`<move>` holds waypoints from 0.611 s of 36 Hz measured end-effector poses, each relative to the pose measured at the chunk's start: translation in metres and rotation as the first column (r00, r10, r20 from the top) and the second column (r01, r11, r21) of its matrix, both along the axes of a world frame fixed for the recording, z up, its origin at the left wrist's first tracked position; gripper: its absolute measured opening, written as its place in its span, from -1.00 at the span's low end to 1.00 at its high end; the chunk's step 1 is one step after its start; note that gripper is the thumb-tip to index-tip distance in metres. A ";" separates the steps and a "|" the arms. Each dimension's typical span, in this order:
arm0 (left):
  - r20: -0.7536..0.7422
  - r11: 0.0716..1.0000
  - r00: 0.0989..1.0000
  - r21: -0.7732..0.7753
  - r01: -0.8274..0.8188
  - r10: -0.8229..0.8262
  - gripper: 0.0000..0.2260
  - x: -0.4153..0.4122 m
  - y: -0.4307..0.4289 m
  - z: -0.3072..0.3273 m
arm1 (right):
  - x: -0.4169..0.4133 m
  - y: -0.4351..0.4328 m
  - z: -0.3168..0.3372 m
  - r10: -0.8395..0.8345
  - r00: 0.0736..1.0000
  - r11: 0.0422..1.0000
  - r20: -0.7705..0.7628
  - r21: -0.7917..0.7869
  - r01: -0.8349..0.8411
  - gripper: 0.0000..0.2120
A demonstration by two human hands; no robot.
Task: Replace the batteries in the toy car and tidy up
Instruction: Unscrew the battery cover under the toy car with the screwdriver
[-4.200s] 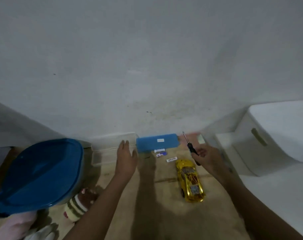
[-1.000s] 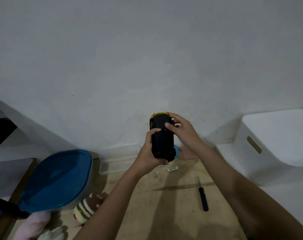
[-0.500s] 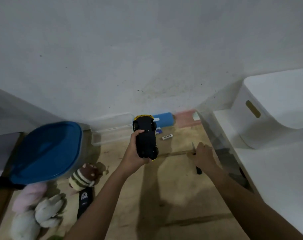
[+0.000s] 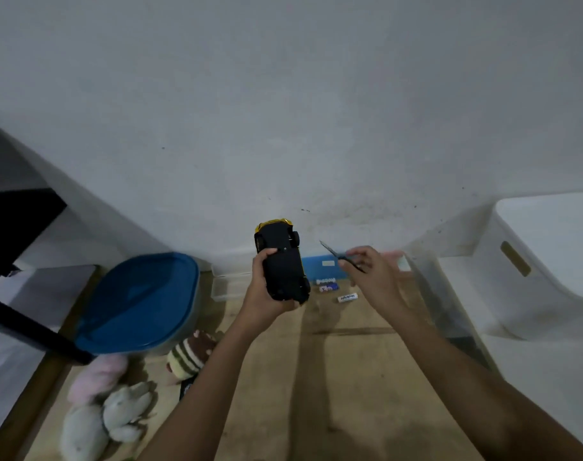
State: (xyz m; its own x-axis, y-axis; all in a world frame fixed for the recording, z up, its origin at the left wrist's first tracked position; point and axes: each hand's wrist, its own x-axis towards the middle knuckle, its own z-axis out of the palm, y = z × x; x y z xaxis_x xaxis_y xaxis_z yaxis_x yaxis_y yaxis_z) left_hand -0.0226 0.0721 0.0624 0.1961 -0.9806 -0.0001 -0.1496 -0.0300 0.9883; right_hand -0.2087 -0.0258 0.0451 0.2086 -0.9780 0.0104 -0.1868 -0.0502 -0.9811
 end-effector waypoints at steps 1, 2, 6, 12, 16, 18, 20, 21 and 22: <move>0.002 1.000 1.000 -0.019 -0.008 0.008 -0.21 0.002 -0.002 0.004 | 0.006 -0.001 0.013 0.017 0.998 0.999 0.059 -0.029 -0.015 -0.85; 0.017 0.999 1.000 -0.034 -0.019 0.020 -0.20 0.004 -0.004 0.007 | 0.012 -0.002 0.026 0.045 0.992 0.997 0.115 -0.063 -0.038 -0.86; 0.037 0.994 0.996 -0.080 -0.078 0.081 -0.14 0.014 -0.011 0.018 | 0.030 -0.004 0.063 0.177 0.960 0.963 0.215 -0.239 -0.125 -0.75; 0.018 0.984 0.995 -0.147 -0.095 0.099 -0.16 0.022 -0.017 0.036 | 0.047 -0.009 0.087 0.201 0.963 0.919 0.180 -0.376 -0.121 -0.82; 0.011 0.983 0.995 -0.155 -0.101 0.104 -0.17 0.024 -0.020 0.042 | 0.050 -0.011 0.091 0.212 0.967 0.911 0.141 -0.386 -0.143 -0.86; 0.011 0.983 0.995 -0.155 -0.101 0.104 -0.17 0.024 -0.022 0.042 | 0.052 -0.012 0.091 0.211 0.969 0.909 0.128 -0.391 -0.147 -0.86; 0.006 0.983 0.995 -0.154 -0.097 0.099 -0.17 0.024 -0.023 0.041 | 0.052 -0.012 0.090 0.211 0.970 0.908 0.123 -0.393 -0.148 -0.85; 0.005 0.983 0.995 -0.154 -0.096 0.098 -0.17 0.023 -0.024 0.041 | 0.052 -0.012 0.089 0.211 0.970 0.908 0.124 -0.392 -0.147 -0.85; 0.005 0.983 0.995 -0.155 -0.094 0.096 -0.17 0.023 -0.024 0.041 | 0.051 -0.012 0.088 0.209 0.970 0.909 0.125 -0.391 -0.146 -0.85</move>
State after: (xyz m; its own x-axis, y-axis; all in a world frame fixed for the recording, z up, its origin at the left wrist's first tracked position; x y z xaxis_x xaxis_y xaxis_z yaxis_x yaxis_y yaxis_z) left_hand 0.0001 0.0481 0.1032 0.2871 -0.9456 0.1528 -0.1652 0.1083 0.9803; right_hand -0.1574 -0.0379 0.1328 0.3426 -0.8415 0.4178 0.0183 -0.4387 -0.8985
